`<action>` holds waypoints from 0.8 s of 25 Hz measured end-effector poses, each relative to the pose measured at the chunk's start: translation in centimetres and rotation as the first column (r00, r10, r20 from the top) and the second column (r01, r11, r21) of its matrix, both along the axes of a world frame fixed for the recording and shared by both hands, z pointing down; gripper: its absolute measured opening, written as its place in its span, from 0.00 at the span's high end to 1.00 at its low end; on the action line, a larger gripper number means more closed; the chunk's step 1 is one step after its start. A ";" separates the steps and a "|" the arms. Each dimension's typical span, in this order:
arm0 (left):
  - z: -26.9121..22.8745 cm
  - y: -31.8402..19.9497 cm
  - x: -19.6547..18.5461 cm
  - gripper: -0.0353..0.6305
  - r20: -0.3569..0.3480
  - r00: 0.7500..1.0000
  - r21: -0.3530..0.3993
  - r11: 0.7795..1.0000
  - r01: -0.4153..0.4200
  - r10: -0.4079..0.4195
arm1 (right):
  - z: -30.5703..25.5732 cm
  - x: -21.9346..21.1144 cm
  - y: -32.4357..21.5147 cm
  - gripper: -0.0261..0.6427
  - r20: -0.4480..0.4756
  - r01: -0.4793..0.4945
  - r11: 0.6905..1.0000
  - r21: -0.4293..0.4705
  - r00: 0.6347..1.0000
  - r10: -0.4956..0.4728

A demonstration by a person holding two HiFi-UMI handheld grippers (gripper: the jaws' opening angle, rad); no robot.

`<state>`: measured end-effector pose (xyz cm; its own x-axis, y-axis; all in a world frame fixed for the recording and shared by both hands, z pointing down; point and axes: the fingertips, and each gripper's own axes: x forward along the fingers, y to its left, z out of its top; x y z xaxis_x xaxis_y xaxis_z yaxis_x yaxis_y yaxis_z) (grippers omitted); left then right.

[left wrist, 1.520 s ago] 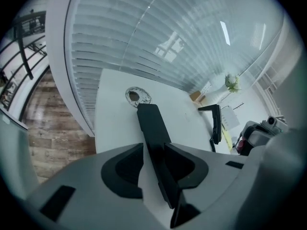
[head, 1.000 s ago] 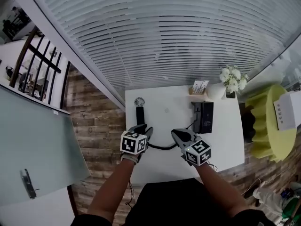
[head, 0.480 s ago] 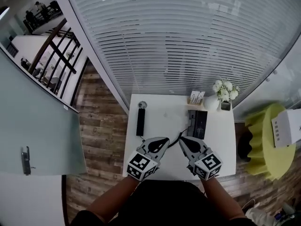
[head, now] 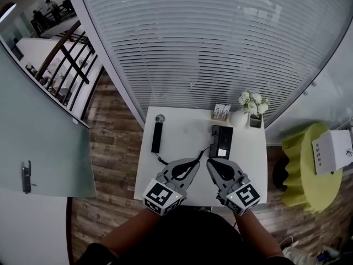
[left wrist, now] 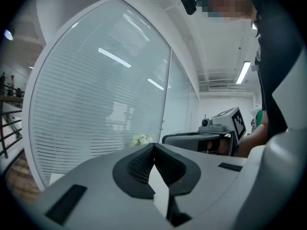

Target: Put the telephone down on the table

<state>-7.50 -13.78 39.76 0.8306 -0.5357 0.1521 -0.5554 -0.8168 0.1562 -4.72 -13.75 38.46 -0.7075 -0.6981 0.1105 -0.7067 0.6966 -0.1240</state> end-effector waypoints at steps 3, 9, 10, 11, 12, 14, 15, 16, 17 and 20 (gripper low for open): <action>-0.5 0.3 0.8 0.93 0.001 1.000 0.023 1.000 0.004 -0.004 | 0.0 0.6 0.6 0.93 -0.011 0.003 1.000 0.007 1.000 -0.003; -0.6 0.9 1.7 0.93 0.007 1.000 0.034 0.999 0.006 -0.006 | -0.2 1.4 1.1 0.93 -0.008 0.005 1.000 0.016 1.000 -0.005; -0.6 1.0 1.8 0.93 0.007 1.000 0.036 0.999 0.007 -0.008 | -0.2 1.4 1.2 0.93 -0.008 0.005 1.000 0.019 1.000 -0.005; -0.6 1.1 1.8 0.93 0.009 1.000 0.036 0.999 0.010 -0.010 | -0.3 1.4 1.3 0.93 -0.008 0.006 1.000 0.021 1.000 -0.005; -0.6 1.1 1.8 0.93 0.009 1.000 0.037 0.999 0.010 -0.011 | -0.3 1.5 1.4 0.93 -0.008 0.005 1.000 0.023 1.000 -0.005; -0.8 1.4 2.0 0.93 0.001 1.000 0.040 0.999 0.006 -0.006 | -0.1 1.6 1.5 0.93 -0.010 0.005 1.000 0.020 1.000 -0.005; -0.8 1.5 2.1 0.93 -0.003 1.000 0.041 0.999 0.004 -0.004 | -0.1 1.6 1.6 0.93 -0.012 0.007 1.000 0.019 1.000 -0.007; -0.8 1.6 2.1 0.93 -0.005 1.000 0.041 0.999 0.004 -0.003 | 0.0 1.6 1.6 0.93 -0.013 0.010 1.000 0.017 1.000 -0.009; -0.8 1.6 2.1 0.93 -0.006 1.000 0.040 0.999 0.003 -0.003 | 0.0 1.6 1.7 0.93 -0.015 0.012 1.000 0.015 1.000 -0.012; -0.8 1.7 2.1 0.93 -0.008 1.000 0.039 0.999 0.005 -0.004 | 0.1 1.5 1.7 0.93 -0.021 0.010 1.000 0.009 1.000 -0.010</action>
